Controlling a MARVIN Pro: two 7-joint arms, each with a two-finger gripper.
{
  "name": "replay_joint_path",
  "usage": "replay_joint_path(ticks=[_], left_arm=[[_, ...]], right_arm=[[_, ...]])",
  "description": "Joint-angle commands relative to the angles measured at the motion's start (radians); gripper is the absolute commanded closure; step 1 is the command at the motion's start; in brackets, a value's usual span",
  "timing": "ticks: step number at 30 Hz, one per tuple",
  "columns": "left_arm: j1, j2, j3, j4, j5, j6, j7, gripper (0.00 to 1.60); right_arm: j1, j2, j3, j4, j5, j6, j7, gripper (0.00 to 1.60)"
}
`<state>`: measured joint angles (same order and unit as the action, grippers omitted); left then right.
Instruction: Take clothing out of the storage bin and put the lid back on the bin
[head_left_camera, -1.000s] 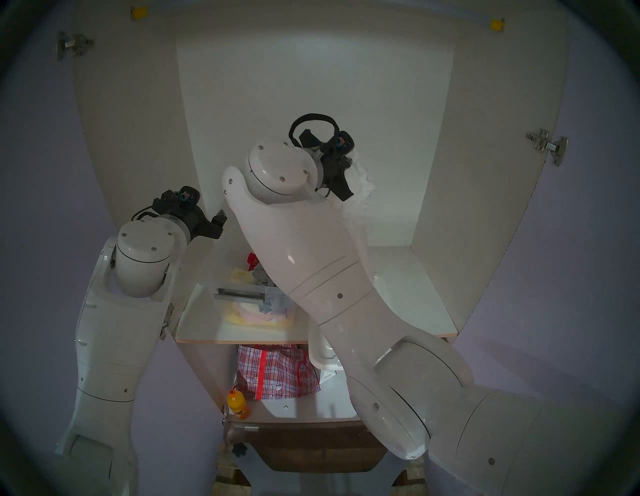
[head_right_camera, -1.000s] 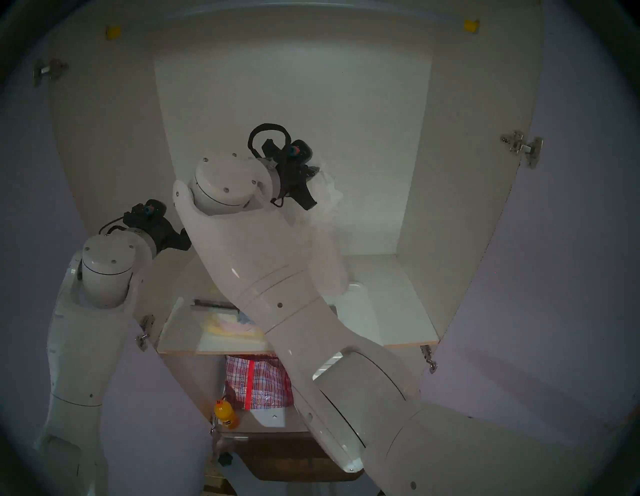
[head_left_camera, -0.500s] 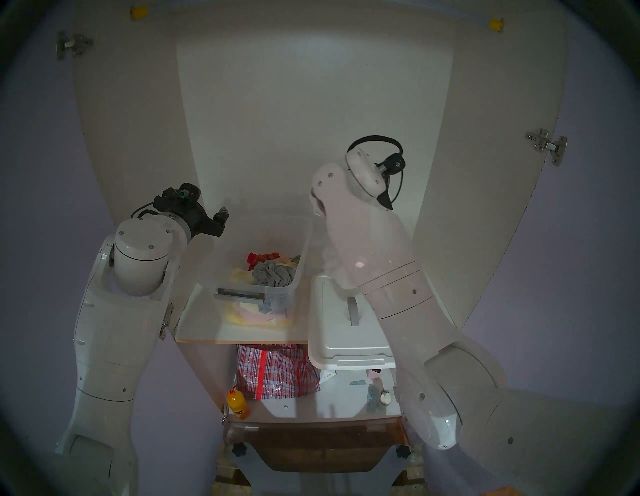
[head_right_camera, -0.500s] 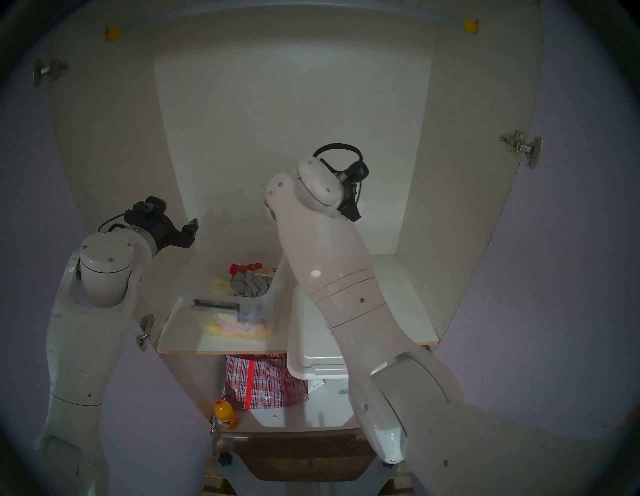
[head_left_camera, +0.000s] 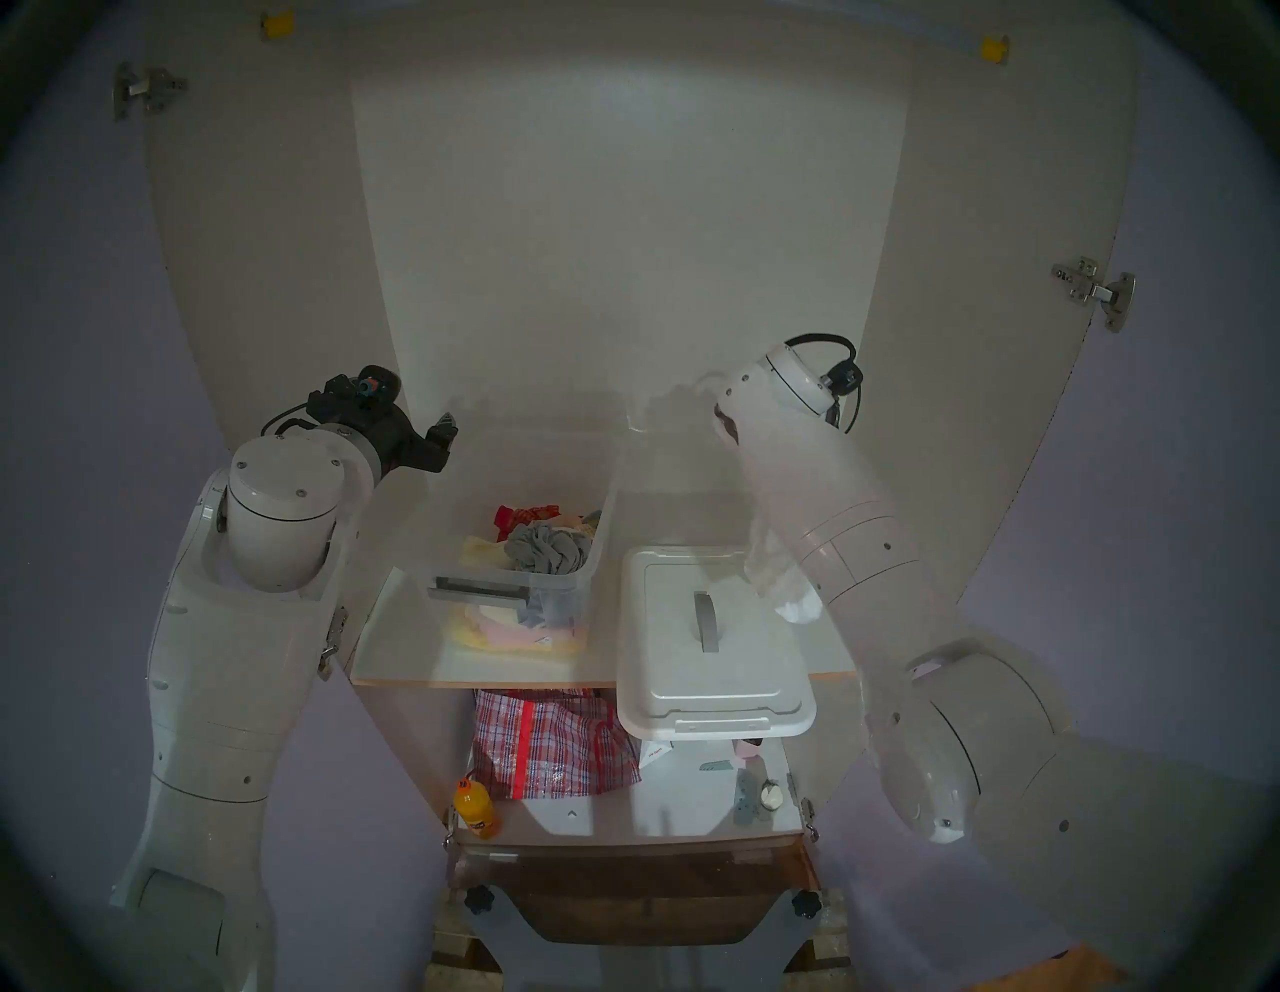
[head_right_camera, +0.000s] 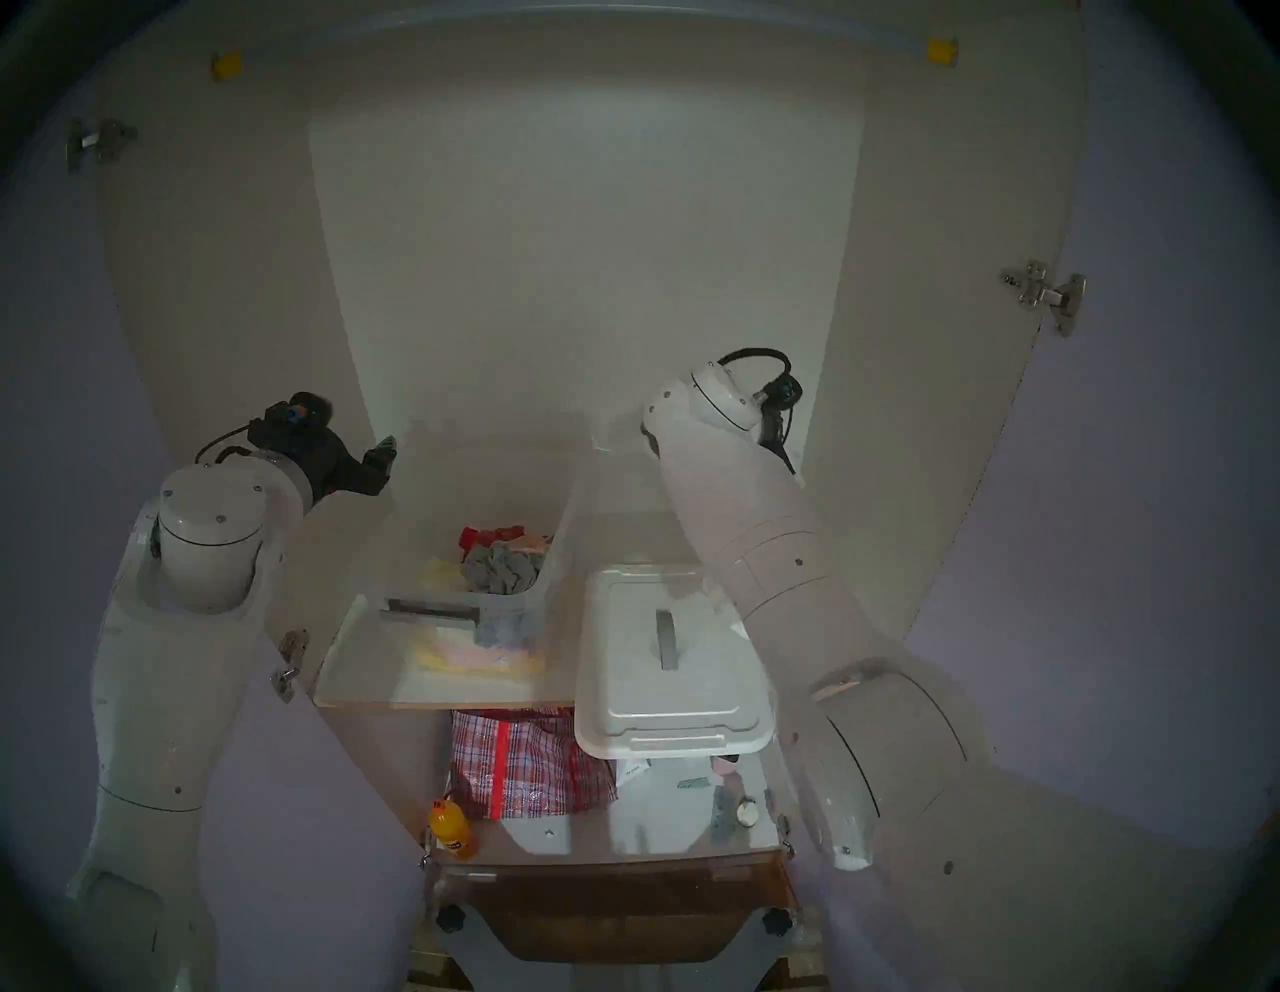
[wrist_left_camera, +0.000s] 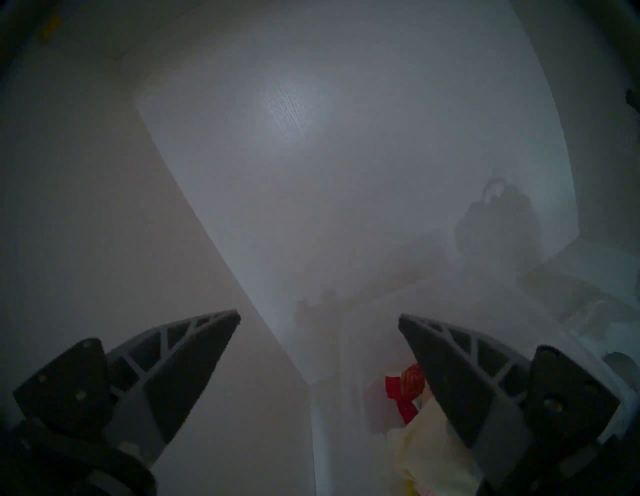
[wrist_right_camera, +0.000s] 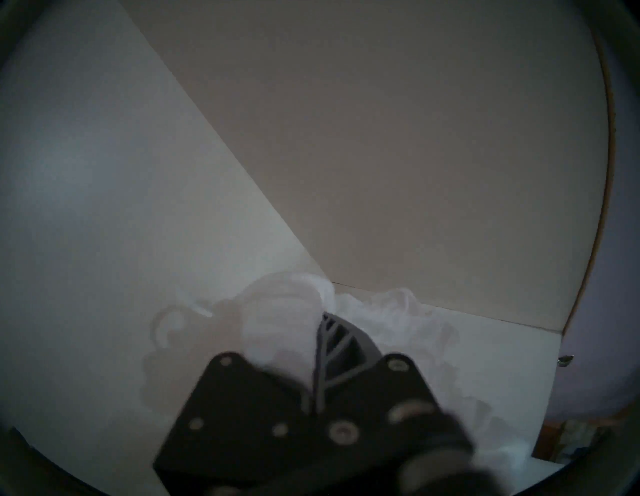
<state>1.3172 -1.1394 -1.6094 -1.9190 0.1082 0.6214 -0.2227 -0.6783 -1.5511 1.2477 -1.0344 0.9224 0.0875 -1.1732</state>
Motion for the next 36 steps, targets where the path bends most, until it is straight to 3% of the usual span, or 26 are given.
replay_joint_path(ticks=[1,6,12,18,22,33,34,35,36], left_arm=[[-0.022,0.003,-0.006,-0.025,-0.001,-0.005,0.002,0.0],[-0.022,0.004,-0.006,-0.025,-0.002,-0.006,0.002,0.0],[-0.022,0.005,-0.005,-0.025,-0.003,-0.005,0.003,0.0],[-0.022,0.006,-0.005,-0.025,-0.005,-0.006,0.003,0.0],[-0.022,0.007,-0.005,-0.024,-0.005,-0.006,0.004,0.0],[-0.022,0.009,-0.004,-0.023,-0.007,-0.006,0.004,0.0],[-0.022,0.009,-0.004,-0.023,-0.007,-0.006,0.004,0.0],[-0.022,0.009,-0.004,-0.023,-0.007,-0.006,0.004,0.0],[-0.022,0.009,-0.004,-0.024,-0.007,-0.006,0.004,0.0]], right_arm=[[0.097,0.028,0.008,0.038,0.051,0.118,0.101,1.6],[0.195,0.056,0.009,0.221,0.081,0.273,0.234,1.6],[0.313,0.1,-0.029,0.458,0.053,0.423,0.453,1.6],[0.38,0.09,-0.078,0.643,-0.001,0.332,0.543,1.6],[0.425,0.09,-0.092,0.745,-0.002,0.327,0.592,1.6],[0.445,0.072,-0.129,0.859,-0.031,0.257,0.588,1.6],[0.441,0.069,-0.131,0.86,-0.033,0.247,0.584,1.1],[0.437,0.066,-0.136,0.862,-0.038,0.237,0.58,0.76],[0.435,0.065,-0.14,0.862,-0.041,0.233,0.584,0.0]])
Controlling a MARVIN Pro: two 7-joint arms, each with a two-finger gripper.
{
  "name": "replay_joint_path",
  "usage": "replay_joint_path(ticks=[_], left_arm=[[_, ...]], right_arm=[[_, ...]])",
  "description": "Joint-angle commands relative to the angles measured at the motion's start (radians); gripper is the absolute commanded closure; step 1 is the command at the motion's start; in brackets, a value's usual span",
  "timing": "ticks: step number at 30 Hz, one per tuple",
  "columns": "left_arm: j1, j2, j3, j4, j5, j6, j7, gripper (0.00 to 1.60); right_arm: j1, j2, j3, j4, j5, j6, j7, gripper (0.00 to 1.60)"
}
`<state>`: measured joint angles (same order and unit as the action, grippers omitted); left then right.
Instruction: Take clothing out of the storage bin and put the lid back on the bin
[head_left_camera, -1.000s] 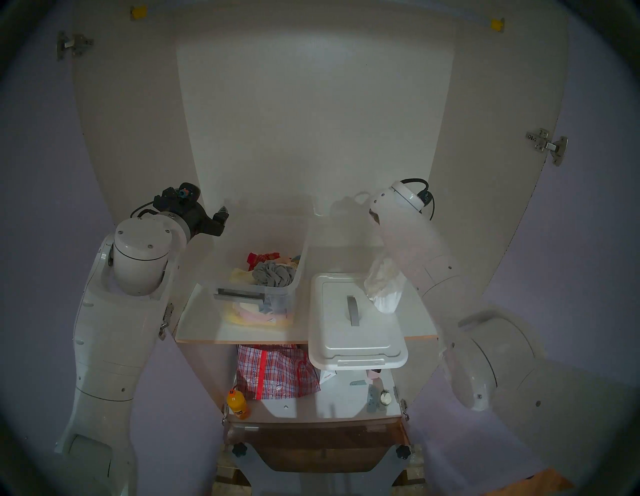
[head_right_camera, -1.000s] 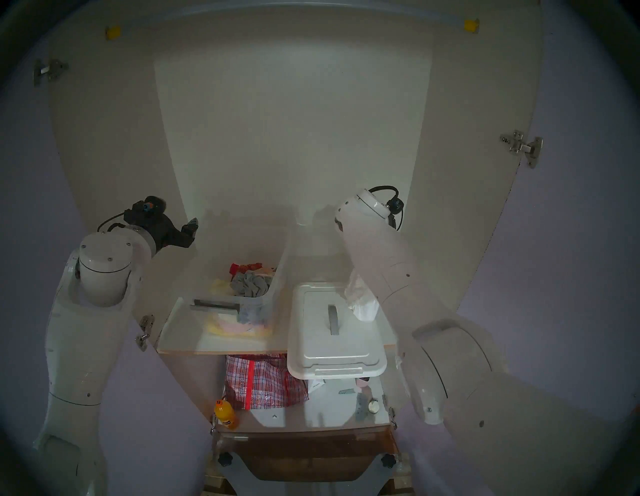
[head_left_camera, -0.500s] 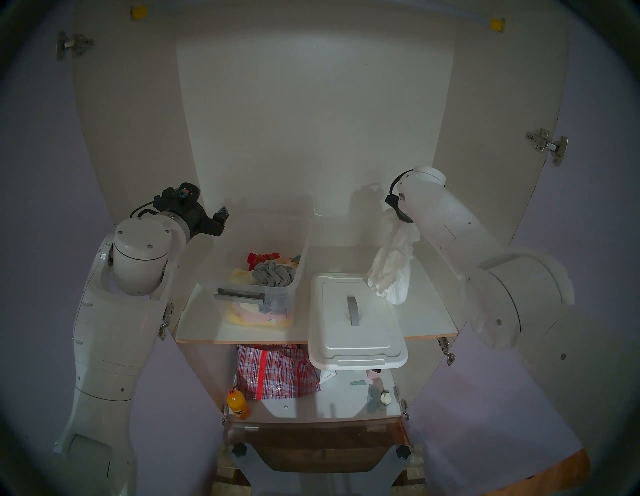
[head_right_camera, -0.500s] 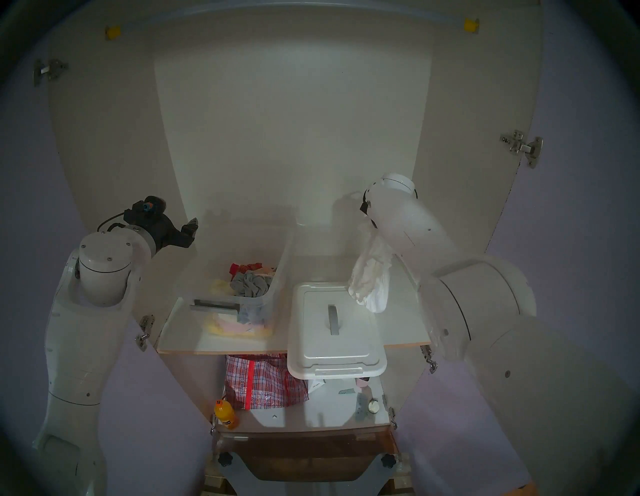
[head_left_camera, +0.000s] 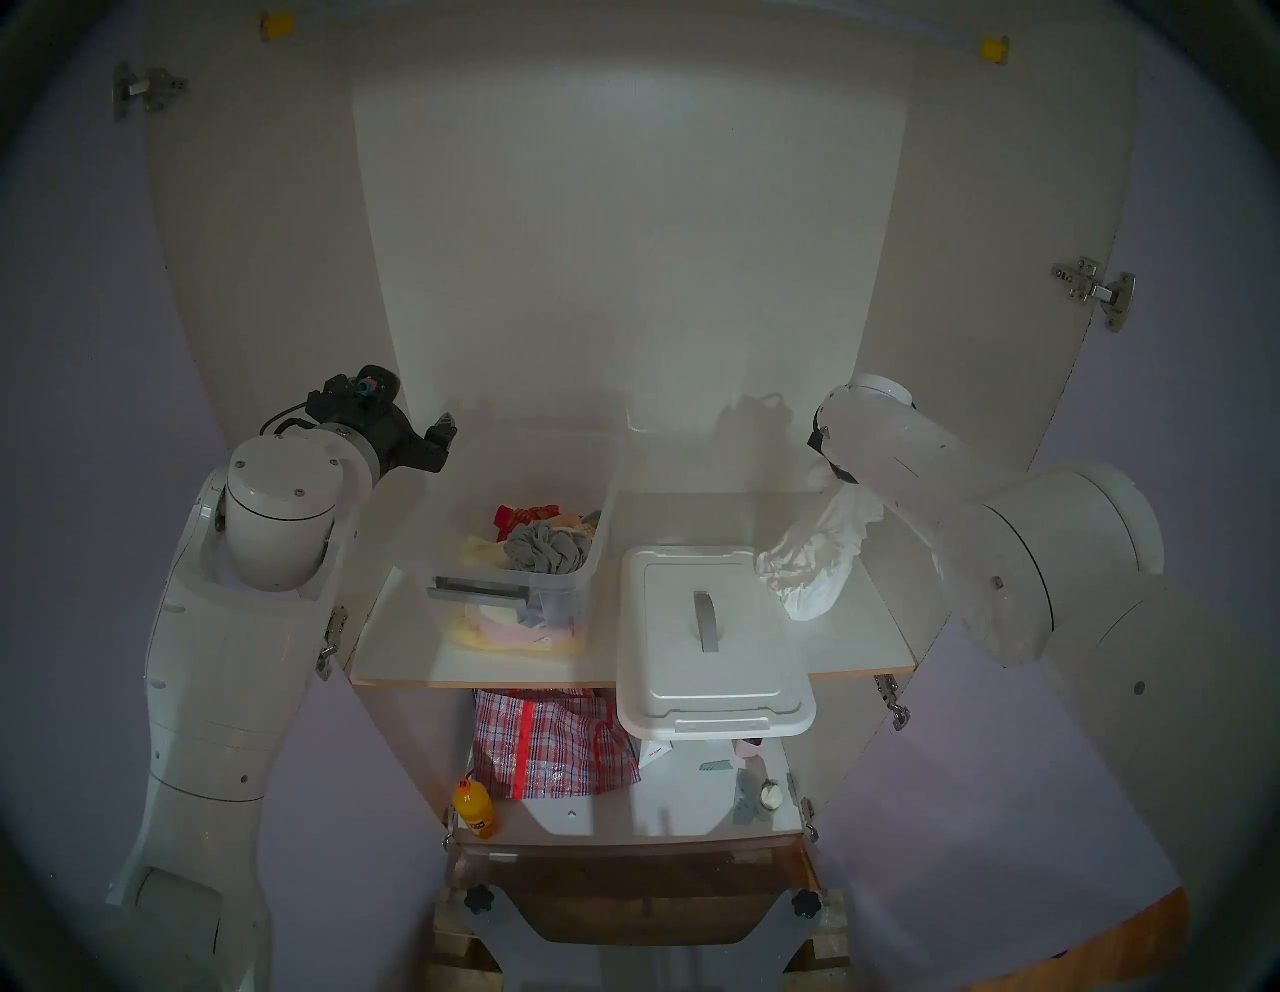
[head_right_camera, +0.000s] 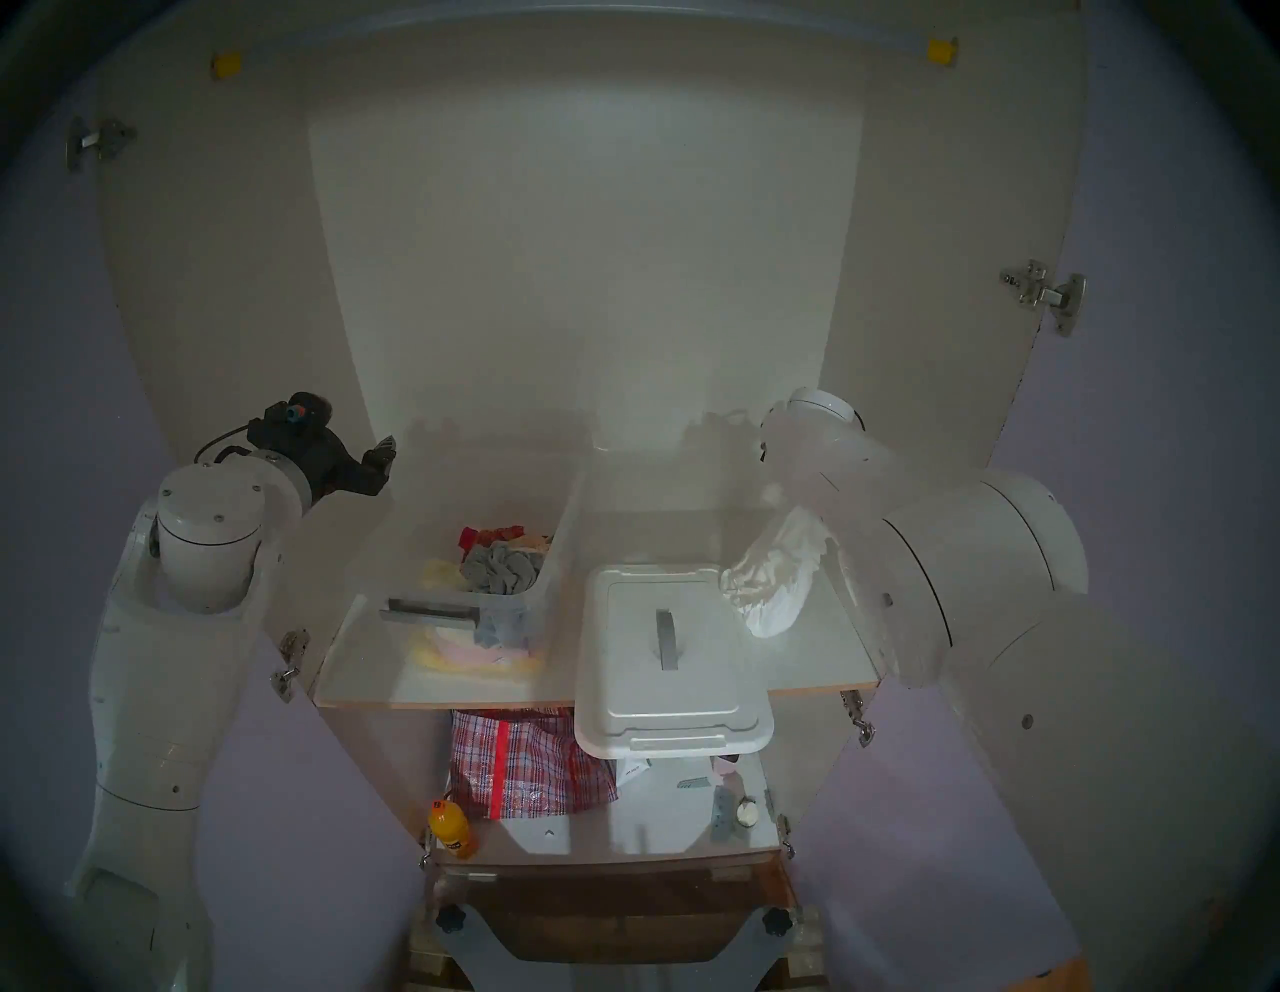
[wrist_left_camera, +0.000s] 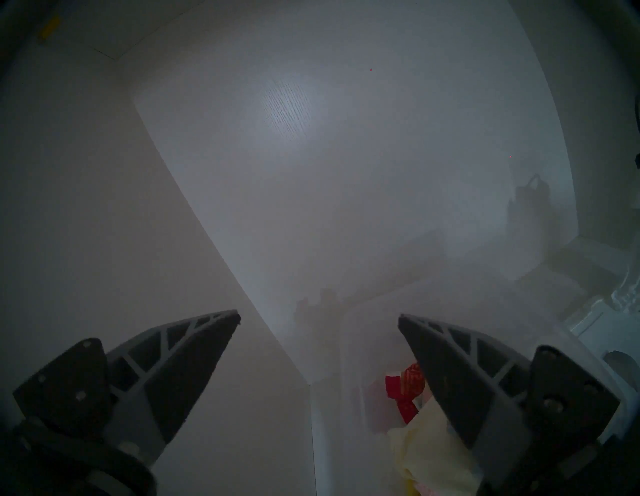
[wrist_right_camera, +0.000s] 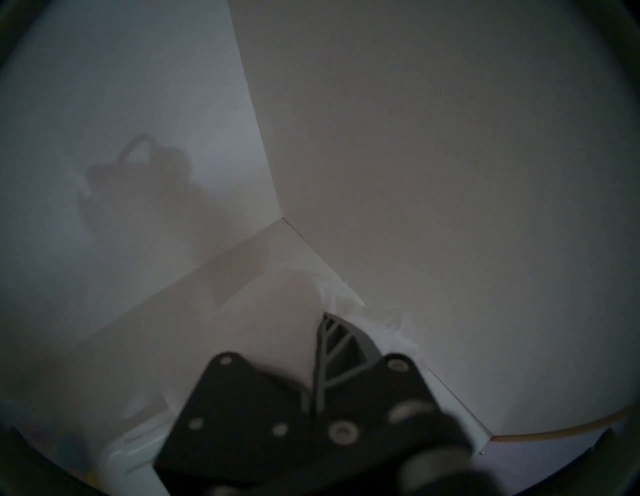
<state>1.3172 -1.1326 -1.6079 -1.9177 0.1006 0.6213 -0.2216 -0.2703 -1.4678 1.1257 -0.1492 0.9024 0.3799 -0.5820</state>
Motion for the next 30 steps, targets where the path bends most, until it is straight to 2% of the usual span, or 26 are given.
replay_joint_path(ticks=[1,5,8,12,14,15,18,26,30], left_arm=[[-0.022,0.002,-0.006,-0.025,0.0,-0.006,0.003,0.0],[-0.022,0.002,-0.006,-0.027,0.0,-0.005,0.004,0.0],[-0.022,0.002,-0.006,-0.027,0.0,-0.005,0.004,0.0],[-0.022,0.002,-0.006,-0.028,0.0,-0.004,0.005,0.0],[-0.022,0.002,-0.005,-0.028,-0.001,-0.004,0.005,0.0],[-0.022,0.002,-0.005,-0.028,-0.001,-0.005,0.005,0.0],[-0.022,0.002,-0.005,-0.028,-0.001,-0.004,0.005,0.0],[-0.022,0.003,-0.005,-0.026,-0.002,-0.005,0.006,0.0],[-0.022,0.003,-0.004,-0.025,-0.002,-0.006,0.006,0.0]], right_arm=[[0.021,-0.02,-0.027,-0.025,-0.03,-0.076,-0.005,0.0],[0.011,-0.029,-0.055,-0.022,-0.048,-0.117,-0.012,0.0],[0.022,-0.04,-0.072,-0.006,-0.053,-0.084,-0.03,0.0],[0.037,-0.049,-0.092,0.0,-0.057,-0.005,-0.019,0.0],[0.049,-0.056,-0.103,0.008,-0.059,0.038,-0.039,0.0],[0.06,-0.06,-0.107,0.017,-0.059,0.086,-0.049,0.0],[0.061,-0.061,-0.127,0.017,-0.076,0.144,-0.057,0.0],[0.037,-0.064,-0.134,0.04,-0.071,0.251,-0.116,0.0],[0.012,-0.068,-0.133,0.046,-0.062,0.308,-0.088,0.0]])
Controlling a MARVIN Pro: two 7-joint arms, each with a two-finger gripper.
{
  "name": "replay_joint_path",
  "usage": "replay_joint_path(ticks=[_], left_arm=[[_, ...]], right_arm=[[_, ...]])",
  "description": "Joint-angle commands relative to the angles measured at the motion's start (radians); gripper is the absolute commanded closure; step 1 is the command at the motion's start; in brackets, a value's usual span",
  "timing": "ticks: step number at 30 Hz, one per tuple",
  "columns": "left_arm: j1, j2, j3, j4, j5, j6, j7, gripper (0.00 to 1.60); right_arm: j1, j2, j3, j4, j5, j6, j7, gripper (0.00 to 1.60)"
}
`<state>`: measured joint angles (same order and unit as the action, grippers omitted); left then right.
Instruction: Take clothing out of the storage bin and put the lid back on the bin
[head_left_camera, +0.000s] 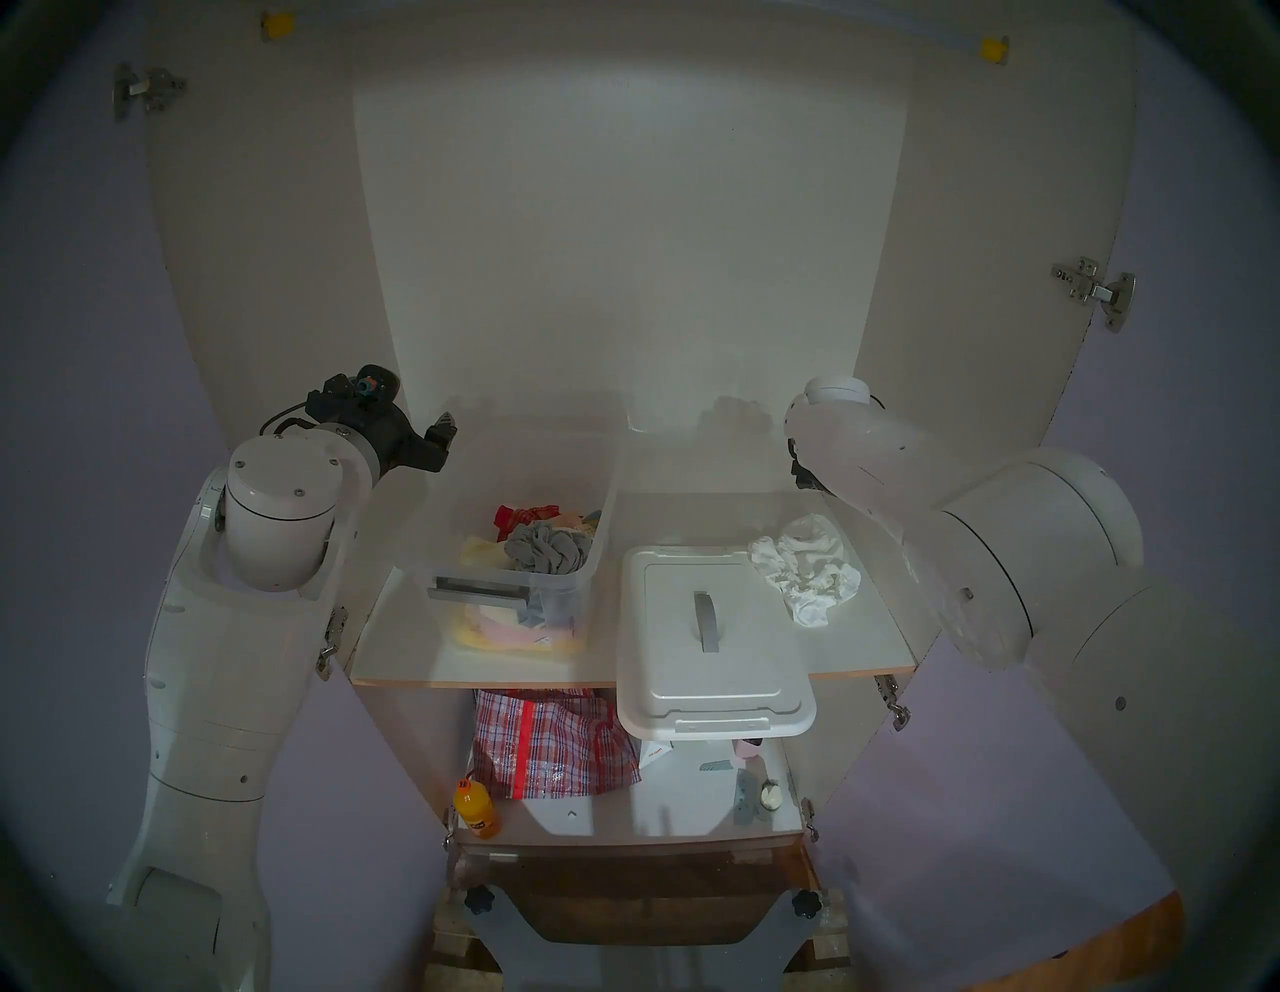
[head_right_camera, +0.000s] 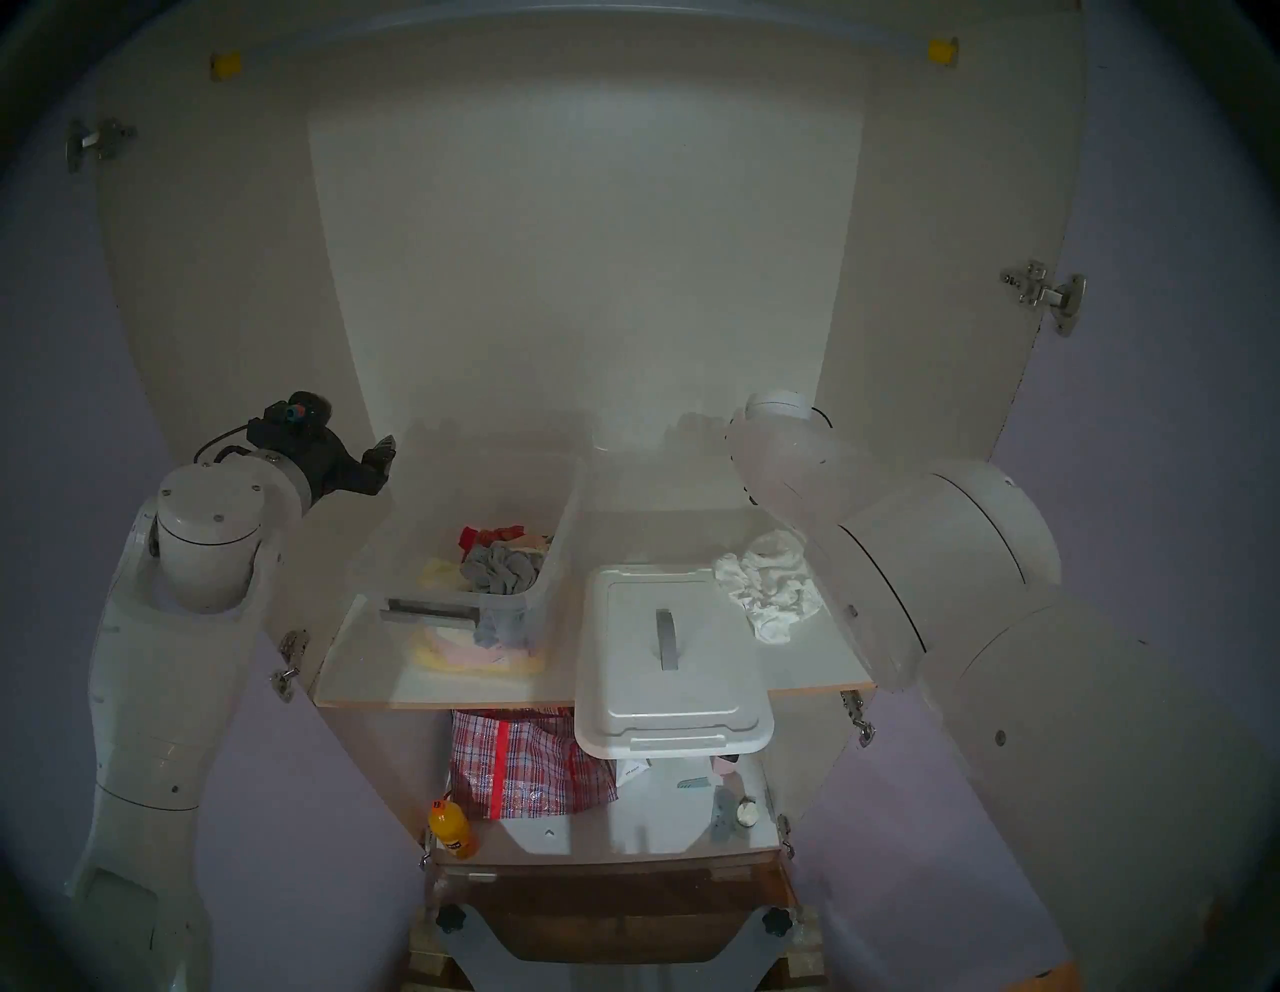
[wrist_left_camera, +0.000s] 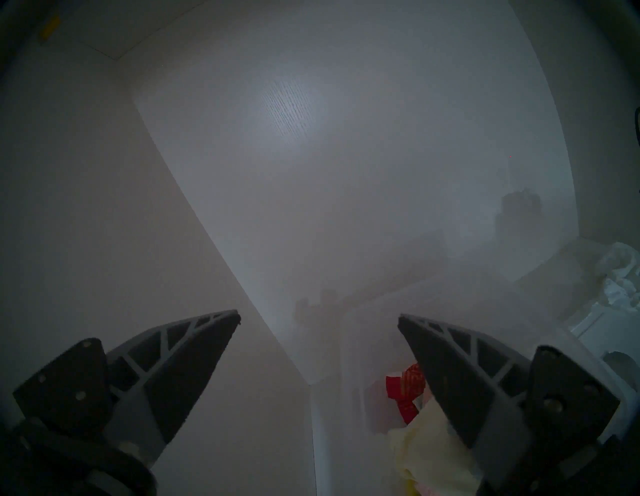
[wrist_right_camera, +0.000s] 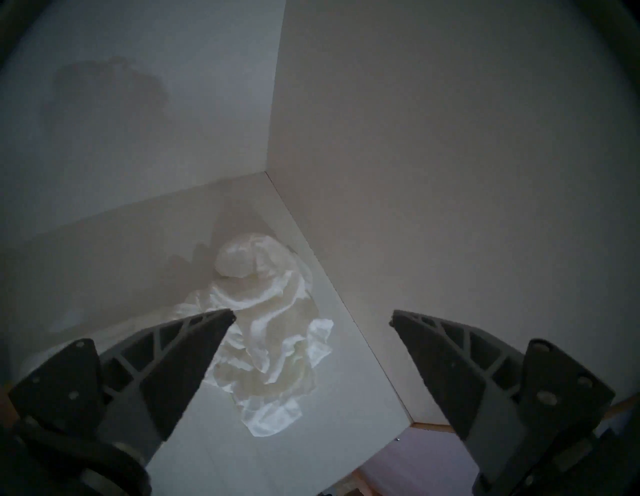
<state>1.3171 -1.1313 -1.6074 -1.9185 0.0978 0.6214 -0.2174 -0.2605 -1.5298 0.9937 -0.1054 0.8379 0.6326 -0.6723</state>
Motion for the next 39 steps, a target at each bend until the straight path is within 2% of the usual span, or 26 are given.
replay_joint_path(ticks=[1,8,16,24,31,39], left_arm=[[-0.022,0.002,-0.005,-0.024,0.0,-0.006,0.002,0.0],[-0.021,0.003,-0.004,-0.021,-0.001,-0.006,0.003,0.0],[-0.02,0.003,-0.003,-0.019,-0.001,-0.006,0.004,0.0],[-0.021,0.004,-0.003,-0.018,-0.002,-0.006,0.005,0.0],[-0.021,0.004,-0.003,-0.018,-0.003,-0.006,0.005,0.0],[-0.021,0.005,-0.002,-0.017,-0.003,-0.006,0.006,0.0]], right_arm=[[0.002,-0.006,-0.001,0.002,0.002,0.055,0.002,0.0],[-0.03,-0.033,0.027,0.005,0.035,0.139,0.034,0.0],[-0.012,-0.072,0.07,-0.003,0.071,0.221,0.075,0.0],[-0.005,-0.078,0.086,0.005,0.086,0.292,0.069,0.0],[-0.016,-0.085,0.097,0.005,0.099,0.327,0.072,0.0],[-0.079,-0.143,0.116,0.005,0.121,0.327,0.092,0.0]])
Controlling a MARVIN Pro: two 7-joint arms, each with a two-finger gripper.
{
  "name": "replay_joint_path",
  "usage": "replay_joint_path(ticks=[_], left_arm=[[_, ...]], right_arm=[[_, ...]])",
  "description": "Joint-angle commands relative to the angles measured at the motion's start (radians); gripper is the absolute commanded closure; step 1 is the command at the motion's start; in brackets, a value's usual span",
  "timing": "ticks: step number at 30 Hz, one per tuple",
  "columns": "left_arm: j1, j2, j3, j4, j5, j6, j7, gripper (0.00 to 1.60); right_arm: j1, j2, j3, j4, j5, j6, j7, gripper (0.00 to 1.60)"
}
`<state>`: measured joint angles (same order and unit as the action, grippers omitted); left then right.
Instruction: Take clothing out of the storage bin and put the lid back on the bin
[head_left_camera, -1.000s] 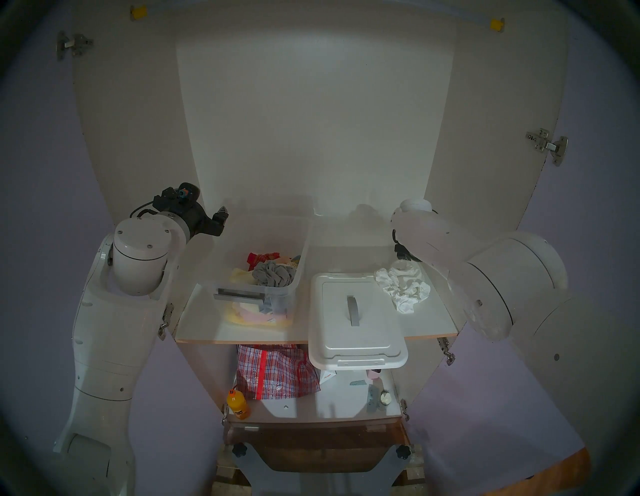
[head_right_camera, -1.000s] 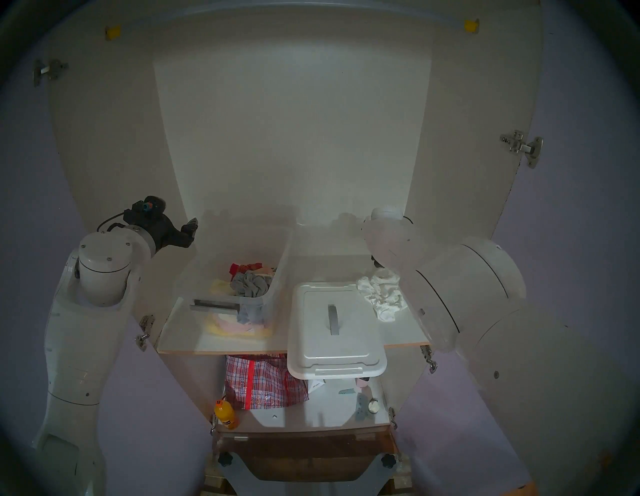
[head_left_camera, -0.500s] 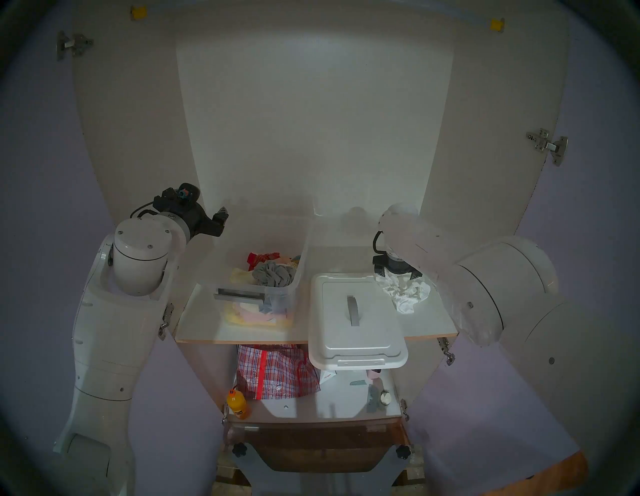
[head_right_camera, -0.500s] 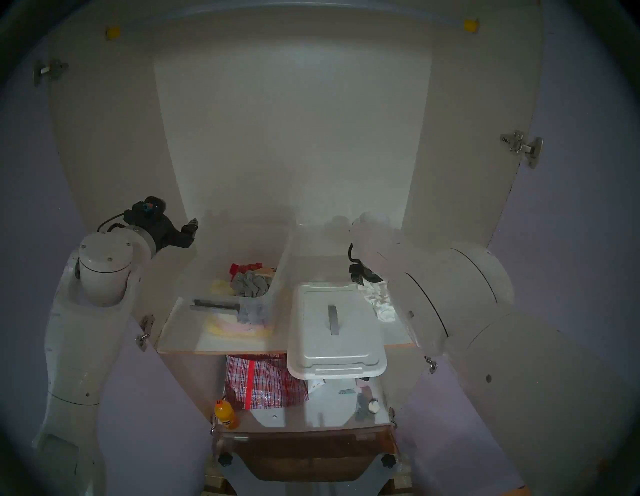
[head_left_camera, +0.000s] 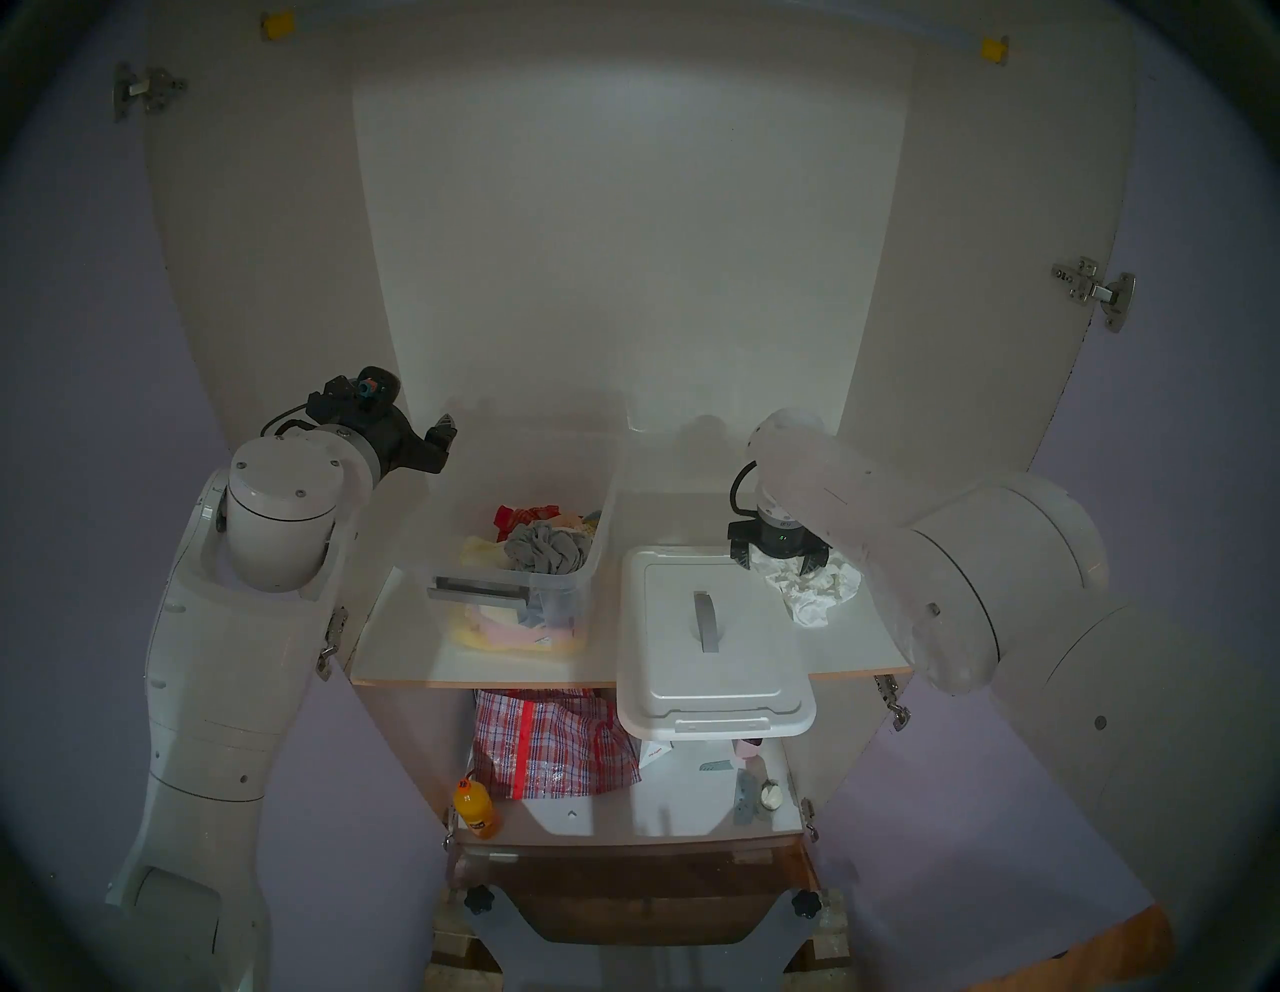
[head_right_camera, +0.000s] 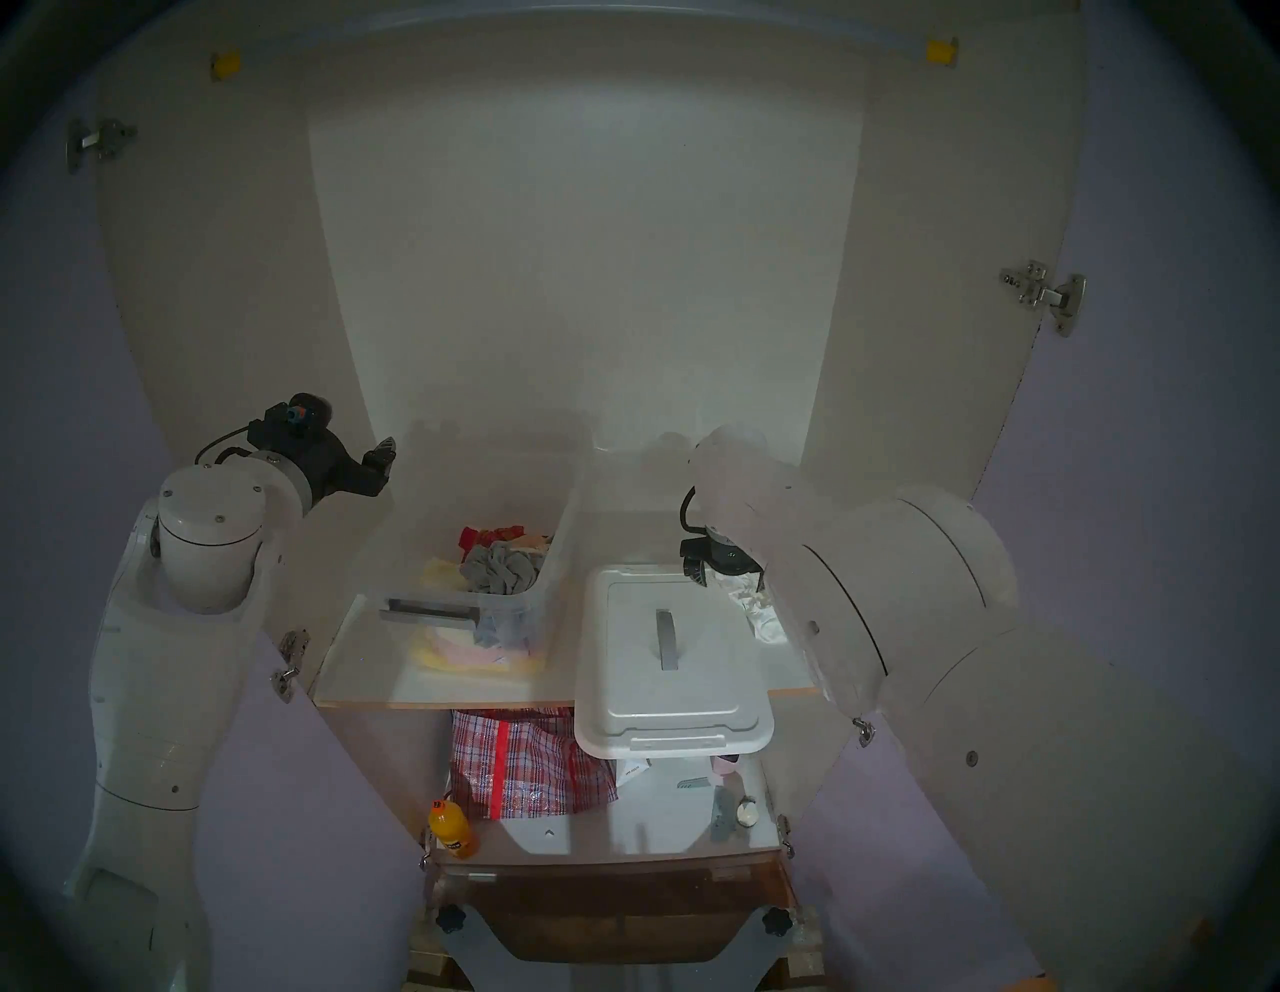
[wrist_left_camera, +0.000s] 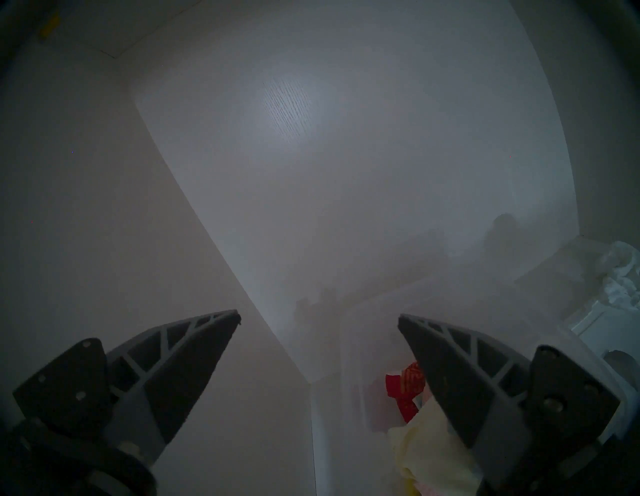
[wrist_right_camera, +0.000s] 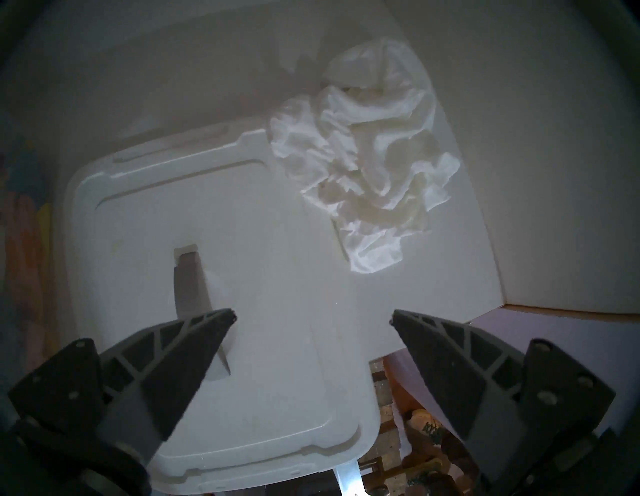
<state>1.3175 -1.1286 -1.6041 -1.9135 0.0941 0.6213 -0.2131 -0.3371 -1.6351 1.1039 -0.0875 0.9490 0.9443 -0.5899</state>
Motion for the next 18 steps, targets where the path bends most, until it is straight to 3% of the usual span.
replay_joint_path(ticks=[1,9,18], left_arm=[[-0.021,0.002,-0.005,-0.021,0.0,-0.006,0.002,0.0],[-0.021,0.003,-0.004,-0.021,-0.001,-0.006,0.003,0.0],[-0.022,0.004,-0.004,-0.023,-0.002,-0.007,0.004,0.0]], right_arm=[[-0.008,-0.048,0.009,-0.012,0.013,0.016,0.012,0.0],[-0.028,-0.108,0.007,-0.012,0.011,0.016,0.01,0.0],[-0.049,-0.127,-0.019,-0.018,-0.01,0.001,-0.001,0.0]])
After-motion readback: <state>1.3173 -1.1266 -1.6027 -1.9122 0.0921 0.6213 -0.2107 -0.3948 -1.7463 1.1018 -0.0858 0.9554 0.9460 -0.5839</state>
